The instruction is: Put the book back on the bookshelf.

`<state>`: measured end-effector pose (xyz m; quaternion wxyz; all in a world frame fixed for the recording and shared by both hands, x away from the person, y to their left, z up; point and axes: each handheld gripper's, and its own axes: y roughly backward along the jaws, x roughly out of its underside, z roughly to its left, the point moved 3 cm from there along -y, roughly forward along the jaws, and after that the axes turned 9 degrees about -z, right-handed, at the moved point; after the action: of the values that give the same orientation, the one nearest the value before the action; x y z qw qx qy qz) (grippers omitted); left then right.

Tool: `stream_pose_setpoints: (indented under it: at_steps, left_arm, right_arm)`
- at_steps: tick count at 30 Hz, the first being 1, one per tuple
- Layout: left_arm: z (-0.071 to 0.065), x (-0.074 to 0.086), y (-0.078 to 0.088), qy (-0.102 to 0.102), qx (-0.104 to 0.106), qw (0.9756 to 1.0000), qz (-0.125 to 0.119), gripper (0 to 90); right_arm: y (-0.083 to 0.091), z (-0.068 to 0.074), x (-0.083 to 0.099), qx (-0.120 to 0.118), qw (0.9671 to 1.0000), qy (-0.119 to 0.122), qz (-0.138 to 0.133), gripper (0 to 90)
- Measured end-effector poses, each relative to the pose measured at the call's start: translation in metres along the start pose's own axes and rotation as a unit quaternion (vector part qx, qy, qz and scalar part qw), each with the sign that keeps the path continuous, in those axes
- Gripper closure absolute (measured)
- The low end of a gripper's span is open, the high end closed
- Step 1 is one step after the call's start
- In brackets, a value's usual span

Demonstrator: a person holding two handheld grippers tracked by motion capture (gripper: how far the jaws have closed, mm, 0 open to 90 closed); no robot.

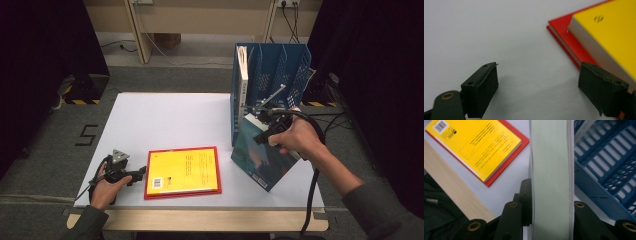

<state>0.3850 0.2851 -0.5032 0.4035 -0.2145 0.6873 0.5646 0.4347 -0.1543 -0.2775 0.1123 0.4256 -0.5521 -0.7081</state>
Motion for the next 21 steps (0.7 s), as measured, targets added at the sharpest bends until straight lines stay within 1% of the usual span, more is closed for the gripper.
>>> stream_pose_setpoints:
  at_steps: [1,2,3,5,6,8,9,10,11,13,16,21]
  left_arm:
    - [0.001,0.0,0.0,0.006,0.003,1.0,0.002,13.5]
    - [0.003,0.0,0.0,0.009,0.008,0.9999,0.001,13.4]
    - [0.003,0.0,0.0,0.009,0.008,0.9999,0.0,13.8]
    - [0.002,0.001,0.0,0.005,0.007,1.0,0.0,13.5]
    - [0.002,0.001,0.0,0.006,0.007,1.0,0.0,13.4]
    - [0.002,0.001,0.0,0.007,0.007,0.9999,0.0,13.4]
    - [0.003,0.001,0.0,0.006,0.008,1.0,0.0,13.3]
    - [0.002,0.001,0.0,0.006,0.007,1.0,0.0,13.3]
    - [0.002,0.001,0.0,0.006,0.007,1.0,0.0,13.2]
    - [0.002,0.001,0.0,0.007,0.007,1.0,0.0,13.2]
    - [0.002,0.001,0.0,0.007,0.008,0.9999,0.0,13.2]
    - [0.003,0.001,0.0,0.007,0.009,0.9999,-0.001,13.2]
  right_arm:
    - [0.003,-0.003,0.001,0.005,0.9999,0.001,-0.009,74.1]
    - [0.005,-0.003,0.002,0.007,0.9999,-0.005,-0.015,74.0]
    - [0.008,-0.005,0.003,0.008,0.9997,-0.004,-0.024,74.1]
    - [0.014,-0.008,0.004,0.01,0.999,-0.021,-0.039,74.0]
    - [0.016,-0.009,0.005,0.006,0.9986,-0.026,-0.045,74.0]
    - [0.021,-0.012,0.005,0.008,0.9976,-0.038,-0.057,74.0]
    - [0.024,-0.014,0.005,0.006,0.9972,-0.04,-0.062,74.0]
    - [0.025,-0.014,0.005,0.009,0.9969,-0.041,-0.067,74.0]
    - [0.026,-0.012,0.004,0.005,0.9973,-0.036,-0.064,73.9]
    - [0.027,-0.01,0.002,0.005,0.9975,-0.03,-0.064,73.9]
    - [0.03,-0.01,-0.002,-0.002,0.9969,-0.037,-0.069,73.9]
    - [0.035,-0.012,-0.006,-0.006,0.9956,-0.043,-0.082,73.8]
